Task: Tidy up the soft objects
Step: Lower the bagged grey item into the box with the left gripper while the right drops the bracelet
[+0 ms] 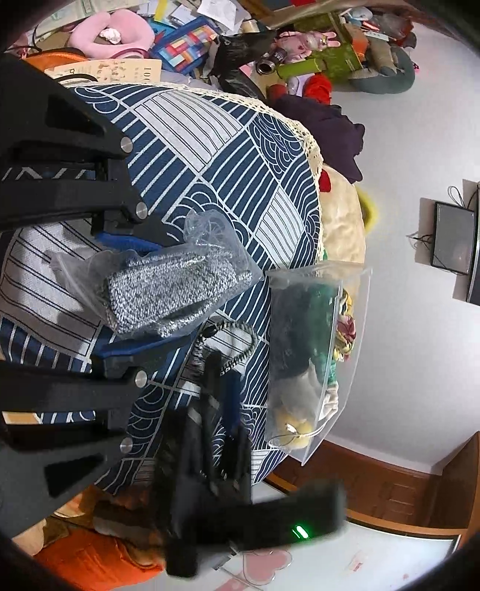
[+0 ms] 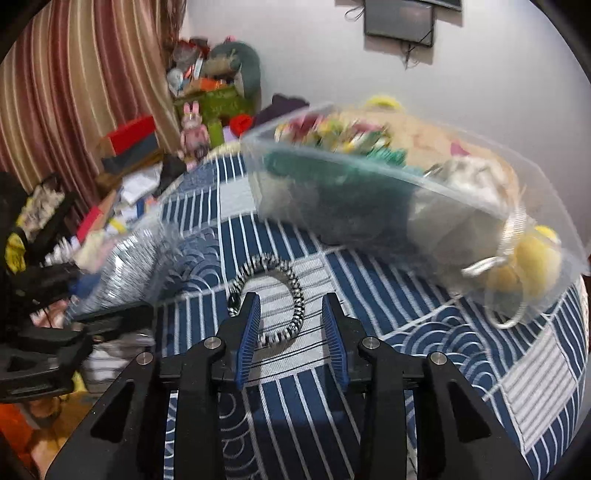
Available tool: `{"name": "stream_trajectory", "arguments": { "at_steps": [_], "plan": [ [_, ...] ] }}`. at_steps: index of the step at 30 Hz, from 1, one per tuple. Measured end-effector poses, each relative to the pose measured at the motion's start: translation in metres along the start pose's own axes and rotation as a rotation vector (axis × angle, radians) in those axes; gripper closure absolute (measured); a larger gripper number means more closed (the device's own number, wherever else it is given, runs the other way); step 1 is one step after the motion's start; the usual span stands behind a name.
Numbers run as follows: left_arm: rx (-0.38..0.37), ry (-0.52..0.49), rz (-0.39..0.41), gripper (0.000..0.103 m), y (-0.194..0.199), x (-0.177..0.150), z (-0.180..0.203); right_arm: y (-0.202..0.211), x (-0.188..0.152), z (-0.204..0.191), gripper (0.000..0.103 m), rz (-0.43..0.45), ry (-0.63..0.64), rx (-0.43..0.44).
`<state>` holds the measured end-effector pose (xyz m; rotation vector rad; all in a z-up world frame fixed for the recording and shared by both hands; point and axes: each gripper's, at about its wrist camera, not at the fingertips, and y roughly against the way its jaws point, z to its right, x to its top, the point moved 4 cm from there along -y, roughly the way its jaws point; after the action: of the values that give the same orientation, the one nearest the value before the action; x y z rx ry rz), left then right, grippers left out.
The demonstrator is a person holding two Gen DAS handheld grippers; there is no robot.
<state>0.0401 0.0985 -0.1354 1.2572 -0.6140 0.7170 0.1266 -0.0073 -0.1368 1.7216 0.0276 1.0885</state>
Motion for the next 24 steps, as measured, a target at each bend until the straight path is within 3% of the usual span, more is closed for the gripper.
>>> {"name": "stream_trajectory", "arguments": {
  "at_steps": [2, 7, 14, 24],
  "plan": [
    [-0.004, -0.006, 0.003, 0.064, 0.000, 0.000, 0.002, -0.009, -0.007, -0.005, 0.073, -0.026, 0.031, -0.011],
    [-0.004, -0.013, 0.014, 0.064, 0.003, 0.001, 0.005, -0.005, -0.008, -0.010, 0.095, -0.008, 0.071, -0.047],
    [-0.012, -0.011, 0.048, 0.064, 0.010, 0.015, 0.012, 0.013, -0.007, 0.004, 0.097, 0.052, 0.001, -0.039],
    [-0.051, -0.047, 0.156, 0.064, 0.021, 0.059, 0.042, 0.079, 0.007, 0.031, 0.097, 0.233, -0.074, -0.076]
  ]
}}
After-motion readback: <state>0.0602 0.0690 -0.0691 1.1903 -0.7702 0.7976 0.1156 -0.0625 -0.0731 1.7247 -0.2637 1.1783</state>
